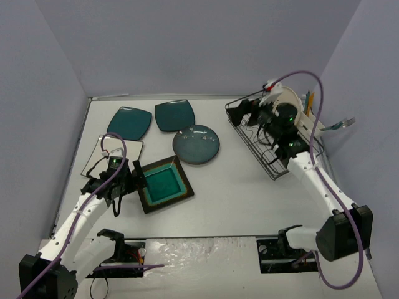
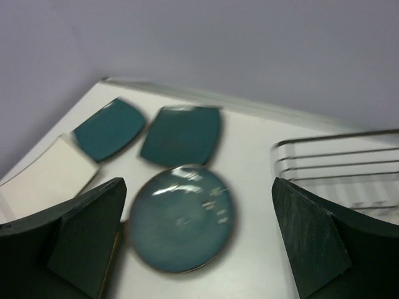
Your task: Load the plates into the dish rack
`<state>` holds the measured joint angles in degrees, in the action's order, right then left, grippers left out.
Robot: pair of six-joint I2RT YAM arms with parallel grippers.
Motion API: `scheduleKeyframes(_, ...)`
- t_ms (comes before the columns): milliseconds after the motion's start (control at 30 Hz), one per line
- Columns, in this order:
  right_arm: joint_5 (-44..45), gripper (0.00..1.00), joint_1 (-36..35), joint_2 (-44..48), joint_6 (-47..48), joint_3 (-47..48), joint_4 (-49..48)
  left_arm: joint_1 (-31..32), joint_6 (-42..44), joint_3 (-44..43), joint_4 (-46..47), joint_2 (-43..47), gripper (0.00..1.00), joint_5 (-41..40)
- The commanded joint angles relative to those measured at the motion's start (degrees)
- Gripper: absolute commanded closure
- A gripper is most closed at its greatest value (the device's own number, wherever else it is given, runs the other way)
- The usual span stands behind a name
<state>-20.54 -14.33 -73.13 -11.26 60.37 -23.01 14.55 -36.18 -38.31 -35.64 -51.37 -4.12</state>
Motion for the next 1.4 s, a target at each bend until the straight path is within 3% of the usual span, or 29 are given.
scheduleKeyframes(0,1.32,0.00,-9.83,1.15,-11.83,-7.70,-7.27,-0.39,-4.72,0.34,3.51,-0.38,0.03,2.15)
scheduleKeyframes(233,-0.54,0.00,-20.90,-1.92,-18.06,-19.93,-16.79,-0.49,-8.83,6.73,11.59,-2.82,0.03,4.73)
scheduleKeyframes(367,-2.24,0.00,-23.64,-4.82,-20.31,-25.38,-23.94,-0.57,-11.72,11.61,19.56,-5.20,0.09,7.33)
scheduleKeyframes(600,-5.55,0.00,-24.70,-8.84,-21.69,-28.97,-29.34,-0.57,-12.51,16.82,26.20,-6.11,0.28,9.22)
scheduleKeyframes(700,-6.08,0.00,-24.77,-9.98,-21.78,-29.67,-30.49,-0.57,-12.77,18.30,28.23,-5.61,0.43,10.15)
scheduleKeyframes(867,-6.40,0.00,-24.63,-13.07,-22.31,-30.94,-33.41,-0.57,-13.15,20.20,29.22,-4.86,0.82,11.55)
scheduleKeyframes(967,-6.89,0.00,-24.61,-15.69,-22.98,-31.14,-35.00,-0.57,-13.79,20.20,28.47,-4.17,0.98,12.43)
scheduleKeyframes(1100,-6.52,0.00,-24.68,-16.35,-26.21,-32.10,-36.29,-0.56,-15.90,18.49,25.31,-1.22,1.00,13.92)
scheduleKeyframes(1367,-4.07,0.00,-24.72,-13.05,-33.70,-35.55,-34.61,-0.37,-28.37,13.97,17.42,9.55,1.00,16.10)
